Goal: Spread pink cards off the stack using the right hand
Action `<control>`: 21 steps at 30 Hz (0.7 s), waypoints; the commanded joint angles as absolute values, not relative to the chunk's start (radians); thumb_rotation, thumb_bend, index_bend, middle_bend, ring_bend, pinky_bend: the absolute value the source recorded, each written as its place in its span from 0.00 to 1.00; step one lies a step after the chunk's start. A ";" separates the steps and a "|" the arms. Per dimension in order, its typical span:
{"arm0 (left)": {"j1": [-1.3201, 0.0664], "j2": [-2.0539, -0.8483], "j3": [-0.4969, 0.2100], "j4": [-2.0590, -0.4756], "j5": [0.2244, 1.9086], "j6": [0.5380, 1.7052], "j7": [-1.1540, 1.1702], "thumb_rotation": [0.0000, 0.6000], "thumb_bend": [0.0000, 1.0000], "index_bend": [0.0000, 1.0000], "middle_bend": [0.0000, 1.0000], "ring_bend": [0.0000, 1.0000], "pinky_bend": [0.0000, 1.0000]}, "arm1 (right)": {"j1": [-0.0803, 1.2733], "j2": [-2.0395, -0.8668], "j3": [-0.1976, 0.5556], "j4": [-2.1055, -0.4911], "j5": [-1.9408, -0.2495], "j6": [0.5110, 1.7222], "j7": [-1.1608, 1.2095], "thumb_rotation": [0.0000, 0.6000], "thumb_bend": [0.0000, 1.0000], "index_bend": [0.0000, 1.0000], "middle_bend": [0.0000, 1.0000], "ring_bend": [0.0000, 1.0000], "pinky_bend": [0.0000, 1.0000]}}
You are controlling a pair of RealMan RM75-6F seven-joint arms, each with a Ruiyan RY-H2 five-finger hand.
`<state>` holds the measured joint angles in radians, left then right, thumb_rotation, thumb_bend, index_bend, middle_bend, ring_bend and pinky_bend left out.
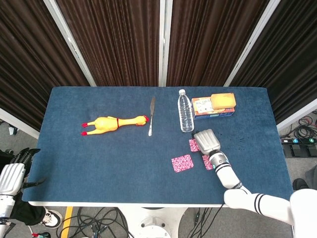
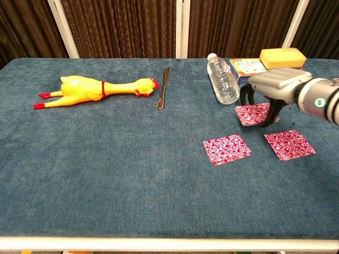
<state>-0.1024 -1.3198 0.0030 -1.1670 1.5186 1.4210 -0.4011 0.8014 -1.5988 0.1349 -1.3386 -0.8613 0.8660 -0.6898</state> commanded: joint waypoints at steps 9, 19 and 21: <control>-0.102 -1.327 0.004 -1.154 1.518 1.418 -0.408 1.00 0.03 0.16 0.16 0.06 0.18 | 0.831 -1.653 0.131 -1.284 -0.833 0.863 -0.700 1.00 0.16 0.46 0.42 0.84 0.91; -0.101 -1.330 0.002 -1.147 1.516 1.418 -0.413 1.00 0.03 0.16 0.16 0.06 0.18 | 0.838 -1.652 0.120 -1.279 -0.812 0.854 -0.702 1.00 0.12 0.33 0.32 0.83 0.91; -0.101 -1.331 0.002 -1.145 1.515 1.417 -0.413 1.00 0.03 0.16 0.16 0.06 0.18 | 0.839 -1.653 0.116 -1.279 -0.805 0.852 -0.704 1.00 0.12 0.32 0.30 0.83 0.91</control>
